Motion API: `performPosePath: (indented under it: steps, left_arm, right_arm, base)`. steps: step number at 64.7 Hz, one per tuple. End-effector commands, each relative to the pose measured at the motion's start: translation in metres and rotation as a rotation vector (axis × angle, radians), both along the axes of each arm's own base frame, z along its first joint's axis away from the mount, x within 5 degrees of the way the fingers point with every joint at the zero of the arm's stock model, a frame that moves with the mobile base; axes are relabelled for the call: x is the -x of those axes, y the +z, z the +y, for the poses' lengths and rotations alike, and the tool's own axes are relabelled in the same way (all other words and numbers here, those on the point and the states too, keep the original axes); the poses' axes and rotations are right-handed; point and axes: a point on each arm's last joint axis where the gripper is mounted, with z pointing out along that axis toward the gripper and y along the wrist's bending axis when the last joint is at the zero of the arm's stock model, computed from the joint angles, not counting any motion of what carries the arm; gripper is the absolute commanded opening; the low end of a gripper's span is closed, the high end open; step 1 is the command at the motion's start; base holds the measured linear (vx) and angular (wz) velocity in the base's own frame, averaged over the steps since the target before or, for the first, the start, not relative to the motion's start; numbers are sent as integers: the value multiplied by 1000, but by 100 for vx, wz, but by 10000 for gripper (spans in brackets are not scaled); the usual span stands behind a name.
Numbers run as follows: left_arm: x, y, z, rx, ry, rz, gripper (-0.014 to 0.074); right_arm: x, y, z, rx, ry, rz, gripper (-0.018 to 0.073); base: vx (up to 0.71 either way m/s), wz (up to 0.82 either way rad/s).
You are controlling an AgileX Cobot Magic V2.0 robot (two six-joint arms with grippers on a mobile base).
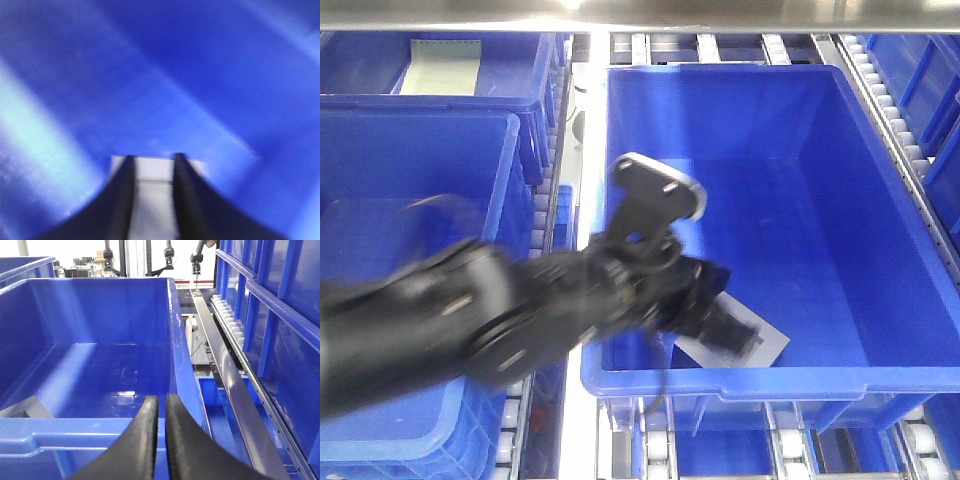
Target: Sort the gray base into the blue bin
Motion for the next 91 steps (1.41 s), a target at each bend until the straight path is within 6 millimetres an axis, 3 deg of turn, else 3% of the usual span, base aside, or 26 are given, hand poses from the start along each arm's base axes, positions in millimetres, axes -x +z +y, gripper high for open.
performPosePath:
  steps: [1, 20, 32, 48, 61, 91]
  left_arm:
    - [22, 35, 18, 157, -21, -113, -8]
    - [84, 42, 95, 210, -22, -157, -7]
    - [120, 36, 142, 241, -15, -180, -7]
    - [157, 26, 188, 354, -15, -270, -7]
    - [168, 25, 202, 412, -16, -316, -7]
    - [168, 26, 202, 413, -16, -318, -7]
  right_arm:
    - [1, 7, 0, 10, -3, -83, -4]
    - [1, 7, 0, 10, -3, -83, -4]
    - [1, 7, 0, 10, -3, -83, -4]
    - [1, 7, 0, 10, -3, -83, -4]
    - [1, 7, 0, 10, -3, -83, -4]
    - [1, 7, 0, 10, -3, -83, -4]
  base:
    - [0, 0]
    - [0, 0]
    - [0, 0]
    - [0, 0]
    - [0, 0]
    - [0, 0]
